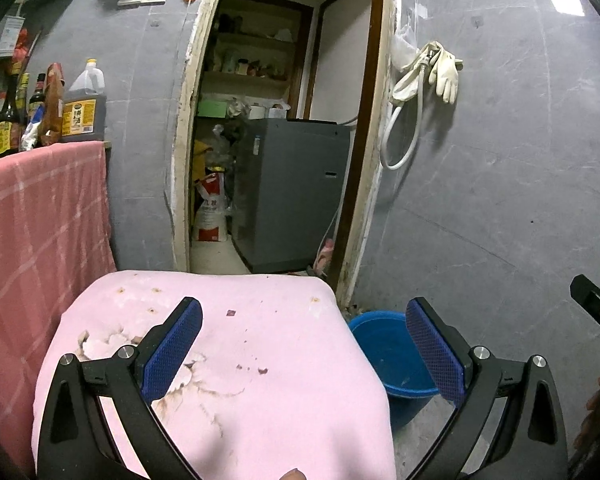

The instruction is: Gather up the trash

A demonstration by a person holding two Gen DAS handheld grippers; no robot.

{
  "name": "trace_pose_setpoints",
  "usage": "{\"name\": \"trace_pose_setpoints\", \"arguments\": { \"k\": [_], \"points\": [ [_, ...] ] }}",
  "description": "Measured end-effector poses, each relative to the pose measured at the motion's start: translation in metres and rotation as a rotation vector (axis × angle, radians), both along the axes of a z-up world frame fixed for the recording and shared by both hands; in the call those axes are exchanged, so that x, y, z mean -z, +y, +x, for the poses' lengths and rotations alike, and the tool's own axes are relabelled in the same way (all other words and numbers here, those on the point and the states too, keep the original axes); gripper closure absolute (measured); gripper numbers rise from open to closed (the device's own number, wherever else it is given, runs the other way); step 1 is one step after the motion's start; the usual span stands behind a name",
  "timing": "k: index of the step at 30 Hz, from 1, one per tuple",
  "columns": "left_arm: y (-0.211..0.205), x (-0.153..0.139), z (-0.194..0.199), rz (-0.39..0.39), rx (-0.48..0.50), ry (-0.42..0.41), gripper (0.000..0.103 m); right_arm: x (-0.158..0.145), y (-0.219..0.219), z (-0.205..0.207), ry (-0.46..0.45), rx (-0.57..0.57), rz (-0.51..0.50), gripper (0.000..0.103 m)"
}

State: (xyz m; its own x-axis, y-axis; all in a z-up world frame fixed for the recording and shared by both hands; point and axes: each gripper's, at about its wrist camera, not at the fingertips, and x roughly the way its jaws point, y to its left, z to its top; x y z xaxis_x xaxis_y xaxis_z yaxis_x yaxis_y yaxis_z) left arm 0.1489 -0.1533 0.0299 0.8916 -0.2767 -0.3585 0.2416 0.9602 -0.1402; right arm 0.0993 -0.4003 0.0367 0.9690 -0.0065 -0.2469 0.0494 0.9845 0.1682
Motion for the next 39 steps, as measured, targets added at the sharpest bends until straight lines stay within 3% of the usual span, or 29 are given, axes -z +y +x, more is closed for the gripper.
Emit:
{"name": "trace_pose_setpoints", "arguments": {
  "k": [14, 39],
  "points": [
    [0.013, 0.007, -0.057, 0.039, -0.024, -0.065, 0.003, 0.008, 0.022, -0.048, -0.037, -0.004, -0.029, 0.0],
    [0.036, 0.042, -0.091, 0.071, -0.048, -0.086, 0.002, 0.04, 0.056, -0.068, -0.013, -0.026, -0.074, 0.0]
  ]
}}
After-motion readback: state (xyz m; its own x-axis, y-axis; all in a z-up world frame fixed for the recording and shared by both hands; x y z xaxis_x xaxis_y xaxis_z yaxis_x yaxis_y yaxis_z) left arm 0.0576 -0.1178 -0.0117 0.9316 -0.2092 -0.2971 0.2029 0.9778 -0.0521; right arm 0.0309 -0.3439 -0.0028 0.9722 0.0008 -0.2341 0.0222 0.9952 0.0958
